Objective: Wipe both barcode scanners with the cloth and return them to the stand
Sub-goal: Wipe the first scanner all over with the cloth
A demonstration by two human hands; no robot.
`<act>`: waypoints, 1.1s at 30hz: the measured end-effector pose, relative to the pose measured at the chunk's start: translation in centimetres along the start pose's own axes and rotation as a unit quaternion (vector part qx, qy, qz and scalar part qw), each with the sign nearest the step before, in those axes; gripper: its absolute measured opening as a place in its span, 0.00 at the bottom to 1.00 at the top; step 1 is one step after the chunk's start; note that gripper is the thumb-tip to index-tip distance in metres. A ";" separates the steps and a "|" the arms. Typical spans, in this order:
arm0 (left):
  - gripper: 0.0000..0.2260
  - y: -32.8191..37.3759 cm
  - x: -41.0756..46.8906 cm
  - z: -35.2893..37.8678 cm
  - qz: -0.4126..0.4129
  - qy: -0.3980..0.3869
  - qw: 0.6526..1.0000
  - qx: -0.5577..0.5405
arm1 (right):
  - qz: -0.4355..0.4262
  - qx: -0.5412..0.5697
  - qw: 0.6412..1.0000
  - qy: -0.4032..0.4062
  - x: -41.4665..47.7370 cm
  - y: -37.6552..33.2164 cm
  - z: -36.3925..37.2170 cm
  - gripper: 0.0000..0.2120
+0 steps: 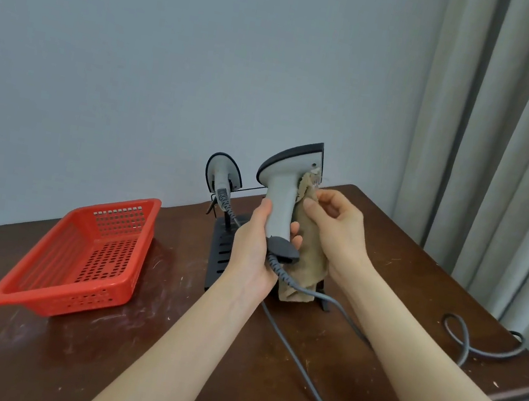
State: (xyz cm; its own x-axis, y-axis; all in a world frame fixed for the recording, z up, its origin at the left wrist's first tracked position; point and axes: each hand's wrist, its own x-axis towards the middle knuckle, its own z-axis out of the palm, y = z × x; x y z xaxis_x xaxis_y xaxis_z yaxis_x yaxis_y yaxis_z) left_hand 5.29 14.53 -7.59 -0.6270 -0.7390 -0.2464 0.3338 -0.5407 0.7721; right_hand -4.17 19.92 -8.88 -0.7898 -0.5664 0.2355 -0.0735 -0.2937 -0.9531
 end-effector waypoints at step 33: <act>0.23 -1.4 0.6 -1.1 0.234 -0.095 0.878 0.407 | 0.240 0.191 0.951 -0.031 -0.9 -1.4 -2.0 0.12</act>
State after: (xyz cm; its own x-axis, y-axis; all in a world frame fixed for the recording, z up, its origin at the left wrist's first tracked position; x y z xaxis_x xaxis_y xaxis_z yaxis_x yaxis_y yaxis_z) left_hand 5.19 14.43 -9.47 -0.6873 -0.6817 0.2509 0.0208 0.3268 0.9449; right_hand -4.59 22.35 -8.11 -0.6384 -0.7468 -0.1864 0.5217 -0.2418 -0.8181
